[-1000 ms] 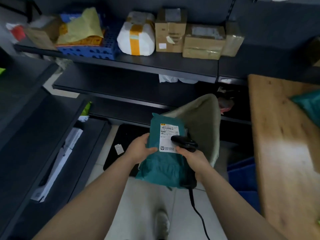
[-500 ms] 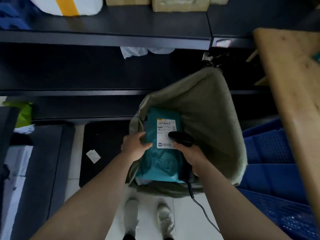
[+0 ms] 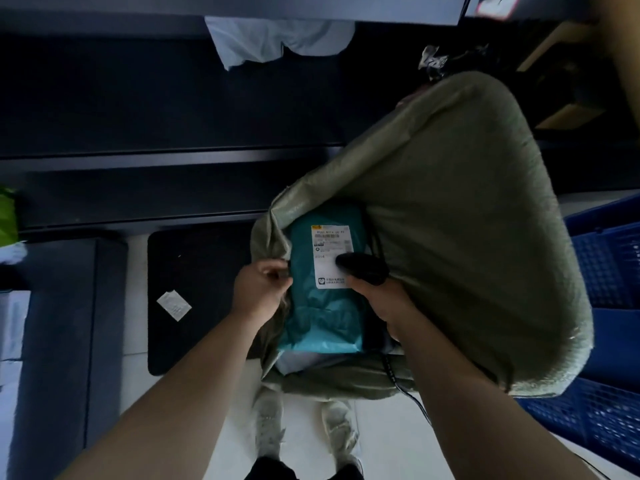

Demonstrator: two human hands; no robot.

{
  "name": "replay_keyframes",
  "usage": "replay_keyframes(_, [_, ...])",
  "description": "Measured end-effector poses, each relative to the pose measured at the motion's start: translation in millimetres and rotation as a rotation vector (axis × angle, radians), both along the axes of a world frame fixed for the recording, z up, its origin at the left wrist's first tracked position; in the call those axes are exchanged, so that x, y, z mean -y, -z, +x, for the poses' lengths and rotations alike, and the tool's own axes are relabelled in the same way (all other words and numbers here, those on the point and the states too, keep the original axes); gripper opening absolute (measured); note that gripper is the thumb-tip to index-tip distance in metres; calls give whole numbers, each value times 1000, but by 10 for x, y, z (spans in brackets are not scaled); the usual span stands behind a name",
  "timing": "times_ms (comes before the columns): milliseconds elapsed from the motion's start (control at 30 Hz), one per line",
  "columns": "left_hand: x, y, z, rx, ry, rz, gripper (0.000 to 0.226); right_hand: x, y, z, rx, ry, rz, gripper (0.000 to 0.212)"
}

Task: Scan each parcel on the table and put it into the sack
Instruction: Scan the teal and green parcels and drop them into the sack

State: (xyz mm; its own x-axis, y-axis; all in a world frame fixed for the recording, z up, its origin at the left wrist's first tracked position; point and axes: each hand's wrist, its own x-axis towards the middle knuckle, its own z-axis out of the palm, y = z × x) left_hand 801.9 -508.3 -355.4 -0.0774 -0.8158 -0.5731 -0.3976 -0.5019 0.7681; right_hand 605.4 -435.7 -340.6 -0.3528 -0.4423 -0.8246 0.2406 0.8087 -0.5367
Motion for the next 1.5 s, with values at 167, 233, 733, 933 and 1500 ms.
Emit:
replay_keyframes(167, [72, -275, 331, -78, 33, -95, 31, 149, 189, 110, -31, -3, -13, 32])
replay_keyframes(233, [56, -349, 385, -43, 75, -100, 33, 141, 207, 154, -52, -32, -23, 28])
replay_keyframes(733, [-519, -2113, -130, 238, 640, -279, 43, -1061, -2155, 265, -394, -55, -370, 18])
replay_keyframes(933, [-1214, -3248, -479, 316, 888, -646, 41, -2017, -3202, -26, -470, 47, -443, 26])
replay_keyframes(1500, [-4096, -4462, -2519, 377, 1136, -1045, 44, -5294, -4422, -1882, -563, 198, -479, 19])
